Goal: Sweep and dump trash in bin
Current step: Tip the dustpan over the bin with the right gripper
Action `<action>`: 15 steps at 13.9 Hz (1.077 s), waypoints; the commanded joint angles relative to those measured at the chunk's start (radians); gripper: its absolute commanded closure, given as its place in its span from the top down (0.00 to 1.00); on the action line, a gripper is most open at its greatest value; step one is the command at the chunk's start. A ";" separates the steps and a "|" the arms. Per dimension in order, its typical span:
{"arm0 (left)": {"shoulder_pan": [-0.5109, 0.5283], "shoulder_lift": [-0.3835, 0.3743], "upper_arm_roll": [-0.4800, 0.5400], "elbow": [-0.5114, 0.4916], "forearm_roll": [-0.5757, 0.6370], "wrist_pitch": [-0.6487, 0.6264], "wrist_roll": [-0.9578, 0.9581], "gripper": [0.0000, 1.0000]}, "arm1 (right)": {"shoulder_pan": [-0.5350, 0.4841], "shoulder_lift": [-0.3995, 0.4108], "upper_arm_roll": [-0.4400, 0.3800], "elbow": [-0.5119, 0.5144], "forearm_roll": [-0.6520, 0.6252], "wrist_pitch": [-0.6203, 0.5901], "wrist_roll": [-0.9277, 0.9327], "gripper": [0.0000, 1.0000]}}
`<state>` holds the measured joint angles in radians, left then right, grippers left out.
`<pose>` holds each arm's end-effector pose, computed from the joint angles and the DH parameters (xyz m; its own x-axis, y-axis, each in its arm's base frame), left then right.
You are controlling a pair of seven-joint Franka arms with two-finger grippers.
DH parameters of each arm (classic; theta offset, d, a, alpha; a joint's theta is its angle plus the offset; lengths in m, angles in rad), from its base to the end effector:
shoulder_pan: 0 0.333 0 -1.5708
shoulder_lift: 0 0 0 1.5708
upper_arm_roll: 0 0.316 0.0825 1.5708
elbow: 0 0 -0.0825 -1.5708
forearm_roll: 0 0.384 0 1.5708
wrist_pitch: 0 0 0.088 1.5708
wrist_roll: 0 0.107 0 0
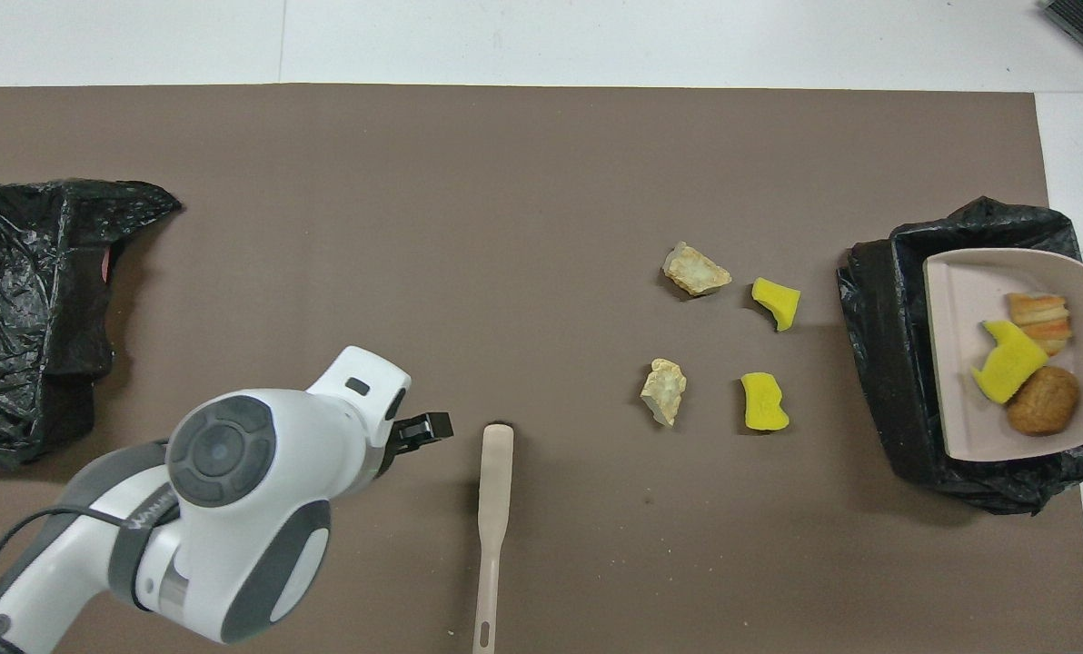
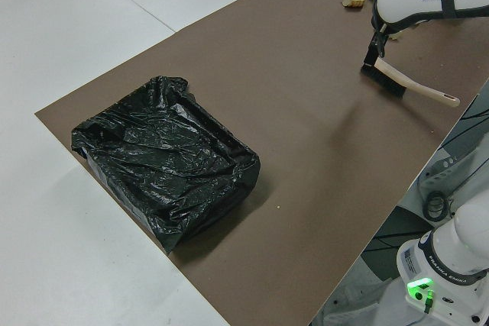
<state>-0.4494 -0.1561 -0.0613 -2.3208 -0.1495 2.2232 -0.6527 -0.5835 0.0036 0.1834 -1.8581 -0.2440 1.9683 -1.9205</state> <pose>0.4260 -0.2445 0.4099 0.9737 0.2261 -0.0268 0.2277 -0.9659 0.1230 0.5231 -0.2383 0.5224 -0.0300 0.9679 -0.2496 0.9994 0.0337 0.0107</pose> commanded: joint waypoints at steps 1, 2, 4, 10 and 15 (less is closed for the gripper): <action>0.139 0.009 -0.011 0.053 0.033 -0.030 0.109 1.00 | -0.010 -0.016 0.010 -0.009 -0.089 0.055 -0.005 0.00; 0.184 0.024 -0.011 0.089 0.033 -0.045 0.161 1.00 | -0.009 -0.016 0.010 -0.009 -0.142 0.076 0.000 0.00; 0.265 0.064 -0.011 0.177 0.033 -0.112 0.281 1.00 | 0.001 -0.022 0.014 -0.019 -0.245 0.099 0.049 0.00; 0.418 0.179 -0.009 0.385 0.039 -0.209 0.521 1.00 | 0.055 -0.158 0.019 -0.237 -0.598 0.211 0.271 0.00; 0.462 0.208 -0.008 0.604 0.117 -0.465 0.637 1.00 | 0.165 -0.212 0.018 -0.291 -0.779 0.170 0.305 0.00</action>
<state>-0.0033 0.0279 -0.0585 -1.8200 -0.0761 1.8625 -0.0459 -0.4320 -0.1641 0.2038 -2.1084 -0.9505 2.1403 -1.6310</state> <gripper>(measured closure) 0.000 0.687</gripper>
